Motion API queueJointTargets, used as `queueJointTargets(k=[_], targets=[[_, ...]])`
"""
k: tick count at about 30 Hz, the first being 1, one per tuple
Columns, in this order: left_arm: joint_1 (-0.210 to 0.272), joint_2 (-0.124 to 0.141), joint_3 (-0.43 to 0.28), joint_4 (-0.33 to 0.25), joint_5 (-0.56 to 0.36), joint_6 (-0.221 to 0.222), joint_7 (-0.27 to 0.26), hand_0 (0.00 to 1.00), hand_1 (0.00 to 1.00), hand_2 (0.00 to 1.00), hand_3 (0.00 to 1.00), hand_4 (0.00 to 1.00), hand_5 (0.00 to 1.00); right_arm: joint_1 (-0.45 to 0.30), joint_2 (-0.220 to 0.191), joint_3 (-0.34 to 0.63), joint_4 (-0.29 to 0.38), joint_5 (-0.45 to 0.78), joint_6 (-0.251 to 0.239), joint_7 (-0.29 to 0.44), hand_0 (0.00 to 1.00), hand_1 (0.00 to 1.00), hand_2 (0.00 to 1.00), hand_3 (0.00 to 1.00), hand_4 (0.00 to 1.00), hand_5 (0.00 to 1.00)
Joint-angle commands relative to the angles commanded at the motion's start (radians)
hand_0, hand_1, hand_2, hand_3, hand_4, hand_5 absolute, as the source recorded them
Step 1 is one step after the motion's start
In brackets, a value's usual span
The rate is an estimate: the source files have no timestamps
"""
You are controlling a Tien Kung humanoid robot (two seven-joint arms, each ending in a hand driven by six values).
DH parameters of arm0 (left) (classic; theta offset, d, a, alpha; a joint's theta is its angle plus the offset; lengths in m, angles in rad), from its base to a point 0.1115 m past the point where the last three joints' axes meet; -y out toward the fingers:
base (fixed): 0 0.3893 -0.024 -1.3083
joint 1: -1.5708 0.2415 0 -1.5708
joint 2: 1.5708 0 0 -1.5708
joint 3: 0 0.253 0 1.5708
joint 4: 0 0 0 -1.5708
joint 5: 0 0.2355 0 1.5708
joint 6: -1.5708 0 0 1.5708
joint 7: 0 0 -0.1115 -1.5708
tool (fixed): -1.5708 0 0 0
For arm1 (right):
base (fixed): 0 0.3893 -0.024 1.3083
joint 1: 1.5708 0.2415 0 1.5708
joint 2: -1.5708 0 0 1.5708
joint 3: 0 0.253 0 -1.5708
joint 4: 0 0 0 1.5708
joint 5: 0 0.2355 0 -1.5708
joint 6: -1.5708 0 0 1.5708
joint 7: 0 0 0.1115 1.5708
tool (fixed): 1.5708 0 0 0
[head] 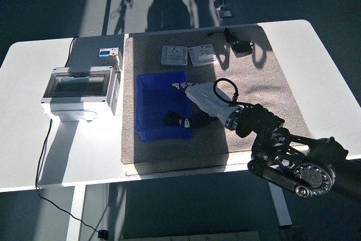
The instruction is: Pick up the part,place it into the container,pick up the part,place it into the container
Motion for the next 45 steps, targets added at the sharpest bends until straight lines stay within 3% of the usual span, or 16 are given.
queueJointTargets(k=[4, 7, 11, 12, 17, 18, 29, 35, 36, 42, 43, 45], targets=[[-0.002, 0.0, -0.001, 0.0, 0.002, 0.001, 0.0, 0.68, 0.644, 0.598, 0.638, 0.677, 0.636, -0.034, -0.01, 0.054, 0.019, -0.003, -0.064, 0.015, 0.473, 0.759, 0.876, 0.834, 0.658, 0.307], [0.001, -0.003, 0.005, 0.0, -0.013, 0.004, -0.003, 0.68, 0.645, 0.597, 0.638, 0.677, 0.636, -0.078, -0.029, 0.122, 0.04, -0.042, -0.113, -0.024, 0.455, 0.711, 0.85, 0.813, 0.652, 0.338], [0.002, -0.004, 0.007, 0.0, -0.018, 0.006, -0.003, 0.68, 0.645, 0.597, 0.638, 0.677, 0.636, -0.093, -0.059, 0.186, 0.058, -0.074, -0.049, -0.11, 0.455, 0.711, 0.85, 0.813, 0.652, 0.338], [0.002, -0.004, 0.007, 0.0, -0.016, 0.006, -0.003, 0.68, 0.645, 0.596, 0.637, 0.677, 0.635, -0.092, -0.063, 0.186, 0.061, -0.074, -0.03, -0.13, 0.458, 0.697, 0.853, 0.834, 0.725, 0.378], [0.0, -0.005, 0.01, 0.0, -0.014, 0.005, 0.0, 0.68, 0.645, 0.596, 0.637, 0.677, 0.635, -0.085, -0.06, 0.16, 0.051, -0.05, 0.062, -0.222, 0.458, 0.697, 0.853, 0.834, 0.725, 0.378], [0.0, -0.005, 0.011, 0.0, -0.014, 0.005, 0.0, 0.68, 0.645, 0.597, 0.637, 0.677, 0.637, -0.084, -0.059, 0.157, 0.048, -0.048, 0.066, -0.226, 0.469, 0.716, 0.857, 0.858, 0.846, 0.505], [-0.002, -0.003, 0.01, 0.0, -0.012, 0.005, 0.002, 0.68, 0.645, 0.597, 0.638, 0.677, 0.637, -0.065, -0.045, 0.082, -0.021, -0.001, 0.088, -0.253, 0.47, 0.712, 0.855, 0.852, 0.867, 0.56], [-0.005, -0.002, 0.006, 0.0, -0.006, 0.004, 0.002, 0.68, 0.645, 0.598, 0.638, 0.676, 0.638, -0.05, -0.032, 0.043, -0.053, 0.008, 0.076, -0.254, 0.475, 0.698, 0.845, 0.845, 0.853, 0.588], [-0.005, -0.002, 0.006, 0.0, -0.005, 0.004, 0.002, 0.68, 0.645, 0.599, 0.637, 0.673, 0.638, -0.049, -0.03, 0.04, -0.058, 0.008, 0.073, -0.254, 0.468, 0.597, 0.726, 0.795, 0.738, 0.497], [-0.007, -0.003, 0.004, 0.0, -0.002, 0.002, 0.003, 0.68, 0.645, 0.599, 0.637, 0.673, 0.638, -0.054, -0.02, 0.033, -0.091, -0.015, 0.065, -0.257, 0.468, 0.597, 0.726, 0.795, 0.738, 0.497], [-0.007, -0.003, 0.004, 0.0, -0.001, 0.002, 0.003, 0.68, 0.645, 0.599, 0.637, 0.672, 0.637, -0.055, -0.019, 0.031, -0.094, -0.019, 0.064, -0.256, 0.44, 0.491, 0.52, 0.648, 0.5, 0.388], [-0.007, -0.003, 0.003, 0.0, 0.0, 0.002, 0.004, 0.68, 0.645, 0.599, 0.637, 0.672, 0.637, -0.056, -0.018, 0.029, -0.098, -0.033, 0.058, -0.253, 0.44, 0.491, 0.52, 0.648, 0.5, 0.388]])
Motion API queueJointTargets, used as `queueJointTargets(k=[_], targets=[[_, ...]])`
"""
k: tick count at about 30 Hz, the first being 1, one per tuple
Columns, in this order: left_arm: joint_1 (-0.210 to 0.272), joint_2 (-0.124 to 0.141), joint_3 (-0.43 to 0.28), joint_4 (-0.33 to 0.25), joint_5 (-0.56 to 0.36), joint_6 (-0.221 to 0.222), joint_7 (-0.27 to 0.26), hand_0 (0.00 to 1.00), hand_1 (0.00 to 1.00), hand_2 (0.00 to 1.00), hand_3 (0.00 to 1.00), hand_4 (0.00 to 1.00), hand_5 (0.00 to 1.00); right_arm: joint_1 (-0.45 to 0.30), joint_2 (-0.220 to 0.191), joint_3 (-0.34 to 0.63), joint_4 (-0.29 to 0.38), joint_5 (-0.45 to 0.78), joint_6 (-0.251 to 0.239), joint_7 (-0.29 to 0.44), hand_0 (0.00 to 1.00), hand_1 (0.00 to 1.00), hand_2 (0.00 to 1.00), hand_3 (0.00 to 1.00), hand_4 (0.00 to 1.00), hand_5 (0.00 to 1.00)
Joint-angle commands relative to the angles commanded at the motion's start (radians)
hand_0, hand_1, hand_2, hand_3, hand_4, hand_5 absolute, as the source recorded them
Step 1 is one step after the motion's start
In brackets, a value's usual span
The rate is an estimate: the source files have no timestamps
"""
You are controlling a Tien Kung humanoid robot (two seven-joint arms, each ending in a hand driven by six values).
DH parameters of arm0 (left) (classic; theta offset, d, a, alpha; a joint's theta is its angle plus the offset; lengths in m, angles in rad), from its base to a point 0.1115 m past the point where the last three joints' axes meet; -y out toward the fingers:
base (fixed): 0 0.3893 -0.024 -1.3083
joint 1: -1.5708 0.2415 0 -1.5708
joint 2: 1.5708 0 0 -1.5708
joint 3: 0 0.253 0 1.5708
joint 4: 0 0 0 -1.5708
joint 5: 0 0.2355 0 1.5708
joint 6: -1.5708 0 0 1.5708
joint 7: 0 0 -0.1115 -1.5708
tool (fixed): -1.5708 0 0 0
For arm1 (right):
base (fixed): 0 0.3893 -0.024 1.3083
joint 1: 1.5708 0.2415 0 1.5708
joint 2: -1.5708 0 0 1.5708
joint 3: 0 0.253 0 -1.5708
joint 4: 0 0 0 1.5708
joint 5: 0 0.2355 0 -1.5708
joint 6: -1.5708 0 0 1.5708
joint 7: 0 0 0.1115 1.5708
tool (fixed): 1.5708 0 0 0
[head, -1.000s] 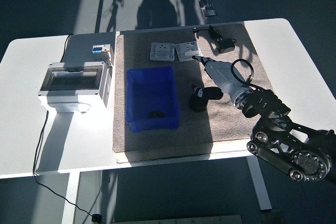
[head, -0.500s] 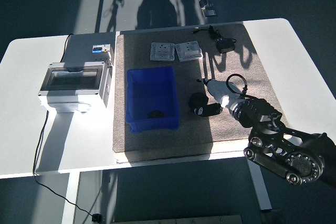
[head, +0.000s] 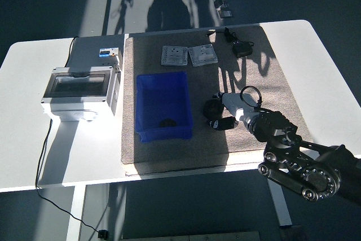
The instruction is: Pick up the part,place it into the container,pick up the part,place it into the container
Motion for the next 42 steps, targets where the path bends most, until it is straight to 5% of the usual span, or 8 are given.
queueJointTargets(k=[3, 4, 22, 33, 34, 39, 40, 42], targets=[[0.0, 0.0, -0.001, 0.0, 0.003, -0.001, 0.001, 0.68, 0.645, 0.599, 0.637, 0.672, 0.637, -0.001, 0.001, -0.001, -0.004, -0.022, -0.012, 0.006, 0.44, 0.491, 0.52, 0.648, 0.5, 0.388], [0.0, 0.0, -0.002, 0.0, 0.004, -0.001, 0.001, 0.68, 0.645, 0.598, 0.637, 0.67, 0.637, -0.003, 0.002, 0.0, -0.006, -0.03, -0.02, 0.011, 0.381, 0.423, 0.385, 0.592, 0.24, 0.183], [-0.001, 0.002, -0.005, 0.0, 0.009, -0.002, 0.004, 0.68, 0.645, 0.598, 0.637, 0.67, 0.638, 0.009, -0.009, 0.067, 0.021, -0.062, -0.312, 0.172, 0.348, 0.377, 0.328, 0.544, 0.151, 0.133], [0.002, 0.002, -0.007, 0.0, 0.013, -0.005, 0.009, 0.68, 0.645, 0.597, 0.636, 0.669, 0.638, -0.001, -0.024, 0.091, 0.078, -0.044, -0.126, 0.051, 0.359, 0.415, 0.429, 0.583, 0.173, 0.147], [0.003, 0.002, -0.008, 0.0, 0.014, -0.005, 0.009, 0.68, 0.645, 0.598, 0.636, 0.668, 0.638, -0.001, -0.025, 0.092, 0.084, -0.041, -0.103, 0.04, 0.467, 0.597, 0.783, 0.775, 0.63, 0.288], [0.003, 0.002, -0.009, 0.0, 0.016, -0.006, 0.011, 0.68, 0.645, 0.598, 0.636, 0.668, 0.638, 0.001, -0.025, 0.09, 0.092, -0.023, -0.037, 0.022, 0.467, 0.597, 0.783, 0.775, 0.63, 0.288], [0.003, 0.002, -0.01, 0.0, 0.016, -0.006, 0.011, 0.681, 0.646, 0.597, 0.636, 0.668, 0.637, 0.002, -0.024, 0.087, 0.091, -0.018, -0.03, 0.02, 0.505, 0.684, 0.881, 0.888, 0.821, 0.403], [0.002, 0.002, -0.011, 0.0, 0.017, -0.006, 0.012, 0.681, 0.646, 0.597, 0.636, 0.668, 0.637, 0.004, -0.023, 0.081, 0.088, -0.012, -0.018, 0.015, 0.505, 0.684, 0.881, 0.888, 0.821, 0.403]])
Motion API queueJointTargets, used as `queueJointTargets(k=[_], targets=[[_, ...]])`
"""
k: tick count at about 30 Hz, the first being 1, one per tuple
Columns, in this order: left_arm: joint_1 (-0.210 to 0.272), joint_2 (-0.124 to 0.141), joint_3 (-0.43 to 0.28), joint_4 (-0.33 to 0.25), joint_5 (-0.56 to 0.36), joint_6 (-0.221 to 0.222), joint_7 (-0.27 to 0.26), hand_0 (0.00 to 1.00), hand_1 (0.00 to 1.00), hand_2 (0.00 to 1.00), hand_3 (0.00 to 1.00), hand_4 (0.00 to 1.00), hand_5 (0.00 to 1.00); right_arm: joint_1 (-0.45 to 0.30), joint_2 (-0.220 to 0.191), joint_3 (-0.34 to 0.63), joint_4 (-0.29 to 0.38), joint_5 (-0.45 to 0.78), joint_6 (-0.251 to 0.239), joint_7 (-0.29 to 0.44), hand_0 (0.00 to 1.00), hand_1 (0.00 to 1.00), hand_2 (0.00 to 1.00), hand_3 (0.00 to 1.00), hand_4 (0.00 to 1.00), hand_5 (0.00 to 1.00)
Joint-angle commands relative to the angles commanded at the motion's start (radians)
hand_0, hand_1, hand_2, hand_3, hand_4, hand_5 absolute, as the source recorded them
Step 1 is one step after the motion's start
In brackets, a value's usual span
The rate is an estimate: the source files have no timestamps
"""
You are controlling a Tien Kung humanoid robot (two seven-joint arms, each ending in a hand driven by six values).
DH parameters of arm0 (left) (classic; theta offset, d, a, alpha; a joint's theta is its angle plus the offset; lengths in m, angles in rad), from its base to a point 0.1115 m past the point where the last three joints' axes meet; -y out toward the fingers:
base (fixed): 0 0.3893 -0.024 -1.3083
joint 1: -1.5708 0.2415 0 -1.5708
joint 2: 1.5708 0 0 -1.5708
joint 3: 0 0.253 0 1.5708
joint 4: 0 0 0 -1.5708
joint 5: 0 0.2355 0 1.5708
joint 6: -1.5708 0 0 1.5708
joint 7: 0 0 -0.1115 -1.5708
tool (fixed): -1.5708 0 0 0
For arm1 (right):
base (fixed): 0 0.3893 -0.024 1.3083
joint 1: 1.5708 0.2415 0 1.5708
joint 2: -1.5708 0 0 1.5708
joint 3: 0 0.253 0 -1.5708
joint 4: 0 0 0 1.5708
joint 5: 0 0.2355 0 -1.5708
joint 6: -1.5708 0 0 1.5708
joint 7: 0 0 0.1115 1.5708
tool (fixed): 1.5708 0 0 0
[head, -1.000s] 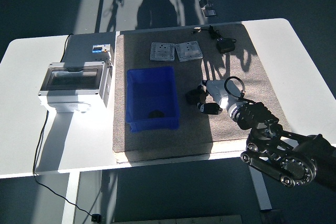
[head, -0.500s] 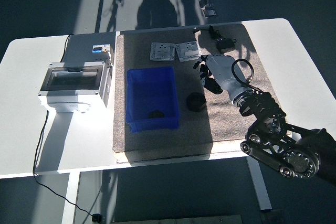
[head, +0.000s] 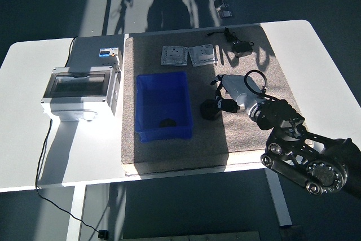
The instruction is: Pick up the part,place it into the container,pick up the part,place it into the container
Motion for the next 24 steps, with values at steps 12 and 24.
queueJointTargets(k=[12, 24], targets=[[-0.002, 0.0, -0.007, 0.0, 0.008, -0.001, 0.002, 0.681, 0.645, 0.597, 0.637, 0.667, 0.637, 0.024, 0.016, -0.058, -0.042, 0.039, 0.024, -0.017, 0.506, 0.678, 0.842, 0.857, 0.867, 0.528], [-0.003, 0.0, -0.008, 0.0, 0.01, -0.001, 0.001, 0.681, 0.645, 0.598, 0.636, 0.664, 0.633, 0.04, 0.037, -0.109, -0.114, 0.052, -0.009, -0.016, 0.502, 0.642, 0.759, 0.809, 0.83, 0.554]])
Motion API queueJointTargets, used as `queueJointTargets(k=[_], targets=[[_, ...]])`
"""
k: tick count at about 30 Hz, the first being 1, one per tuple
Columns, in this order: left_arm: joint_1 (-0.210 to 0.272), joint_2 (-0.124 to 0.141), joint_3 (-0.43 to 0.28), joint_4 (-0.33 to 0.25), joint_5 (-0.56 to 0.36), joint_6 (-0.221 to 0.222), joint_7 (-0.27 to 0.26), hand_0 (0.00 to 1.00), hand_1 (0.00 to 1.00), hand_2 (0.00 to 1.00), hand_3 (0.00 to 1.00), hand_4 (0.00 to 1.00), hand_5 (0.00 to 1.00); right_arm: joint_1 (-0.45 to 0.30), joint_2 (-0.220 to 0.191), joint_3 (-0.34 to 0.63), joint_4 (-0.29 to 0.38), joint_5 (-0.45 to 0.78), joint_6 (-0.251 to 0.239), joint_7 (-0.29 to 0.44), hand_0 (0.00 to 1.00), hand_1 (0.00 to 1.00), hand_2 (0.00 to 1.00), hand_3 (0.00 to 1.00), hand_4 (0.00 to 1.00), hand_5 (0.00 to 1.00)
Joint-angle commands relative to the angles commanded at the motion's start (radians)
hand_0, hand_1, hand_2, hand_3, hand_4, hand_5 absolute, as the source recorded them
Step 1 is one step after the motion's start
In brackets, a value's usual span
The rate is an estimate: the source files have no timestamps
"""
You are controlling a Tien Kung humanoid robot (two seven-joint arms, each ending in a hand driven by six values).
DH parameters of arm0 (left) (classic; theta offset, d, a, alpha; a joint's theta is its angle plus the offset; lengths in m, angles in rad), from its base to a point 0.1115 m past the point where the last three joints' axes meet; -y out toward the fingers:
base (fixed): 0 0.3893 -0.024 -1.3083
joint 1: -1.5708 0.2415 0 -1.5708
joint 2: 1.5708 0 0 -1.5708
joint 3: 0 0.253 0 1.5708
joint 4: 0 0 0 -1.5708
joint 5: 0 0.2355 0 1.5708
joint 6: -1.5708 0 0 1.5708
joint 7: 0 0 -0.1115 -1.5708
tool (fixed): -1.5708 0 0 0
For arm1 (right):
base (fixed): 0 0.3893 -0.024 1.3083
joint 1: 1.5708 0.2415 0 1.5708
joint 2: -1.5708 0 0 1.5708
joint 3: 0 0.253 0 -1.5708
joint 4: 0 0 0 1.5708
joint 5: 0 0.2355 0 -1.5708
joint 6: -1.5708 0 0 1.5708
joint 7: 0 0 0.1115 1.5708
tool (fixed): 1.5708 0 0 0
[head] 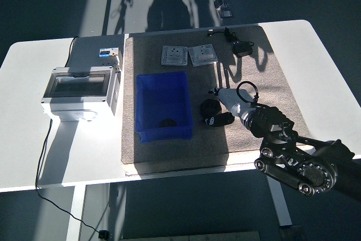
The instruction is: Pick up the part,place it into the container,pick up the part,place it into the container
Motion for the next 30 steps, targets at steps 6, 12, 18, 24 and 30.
queueJointTargets(k=[6, 12, 18, 24, 30], targets=[[-0.001, 0.002, -0.002, 0.0, 0.01, -0.004, 0.001, 0.681, 0.646, 0.598, 0.636, 0.662, 0.629, -0.004, 0.007, -0.021, -0.027, -0.026, -0.025, 0.013, 0.472, 0.561, 0.539, 0.677, 0.505, 0.31], [-0.003, 0.002, 0.001, 0.0, 0.015, -0.004, 0.002, 0.681, 0.646, 0.6, 0.635, 0.661, 0.627, -0.012, 0.008, -0.027, -0.046, -0.023, -0.084, 0.061, 0.423, 0.511, 0.417, 0.635, 0.248, 0.123], [-0.002, 0.0, 0.001, 0.0, 0.01, -0.001, 0.001, 0.681, 0.647, 0.6, 0.635, 0.662, 0.627, -0.026, -0.002, 0.005, -0.066, 0.003, -0.185, 0.13, 0.421, 0.489, 0.377, 0.604, 0.177, 0.078], [0.0, -0.001, 0.002, 0.0, 0.006, 0.0, 0.001, 0.681, 0.646, 0.598, 0.635, 0.662, 0.628, -0.038, -0.02, 0.081, -0.052, 0.058, -0.311, 0.199, 0.427, 0.478, 0.371, 0.594, 0.143, 0.042], [0.003, -0.001, 0.003, 0.0, 0.003, 0.001, 0.002, 0.681, 0.646, 0.599, 0.636, 0.662, 0.63, -0.029, -0.035, 0.095, 0.035, 0.102, -0.386, 0.278, 0.435, 0.477, 0.371, 0.586, 0.141, 0.039]])
